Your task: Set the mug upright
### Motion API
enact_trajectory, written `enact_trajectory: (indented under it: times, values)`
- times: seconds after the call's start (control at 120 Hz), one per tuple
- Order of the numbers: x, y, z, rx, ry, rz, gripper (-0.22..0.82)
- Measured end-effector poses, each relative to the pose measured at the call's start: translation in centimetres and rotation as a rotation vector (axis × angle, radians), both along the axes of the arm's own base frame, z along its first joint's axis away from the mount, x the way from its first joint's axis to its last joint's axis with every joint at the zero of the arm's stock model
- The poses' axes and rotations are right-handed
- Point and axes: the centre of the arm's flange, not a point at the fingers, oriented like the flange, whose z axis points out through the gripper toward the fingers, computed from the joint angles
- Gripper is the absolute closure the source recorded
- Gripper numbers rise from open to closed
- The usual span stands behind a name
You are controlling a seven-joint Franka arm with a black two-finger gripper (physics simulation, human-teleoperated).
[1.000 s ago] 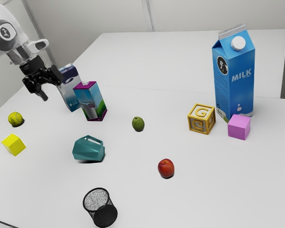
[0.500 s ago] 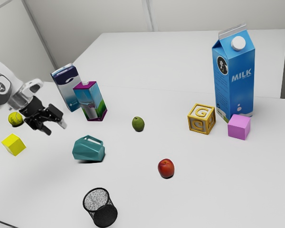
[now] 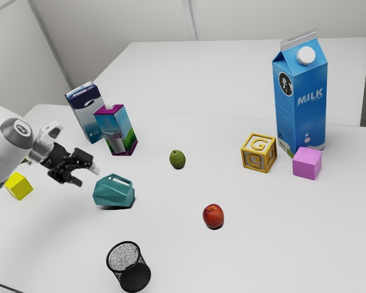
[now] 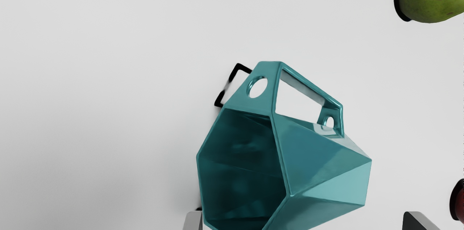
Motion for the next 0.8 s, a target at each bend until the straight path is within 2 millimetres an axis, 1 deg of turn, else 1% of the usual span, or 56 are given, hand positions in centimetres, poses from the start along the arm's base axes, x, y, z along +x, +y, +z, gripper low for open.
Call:
enact_trajectory:
  times: [0.342, 0.442, 0.55, 0.642, 0.8]
  values:
    - [0.2, 0.7, -4.0, -0.103, -0.046, 0.053, 0.00]
    - [0.3, 0.5, -5.0, -0.129, -0.053, 0.053, 0.00]
    - [0.9, -0.5, -5.5, -0.162, -0.071, 0.029, 0.00]
    - [1.4, -1.3, -5.5, -0.186, -0.094, 0.007, 0.00]
    - [1.5, -2.0, -5.9, -0.240, -0.116, -0.007, 0.00]
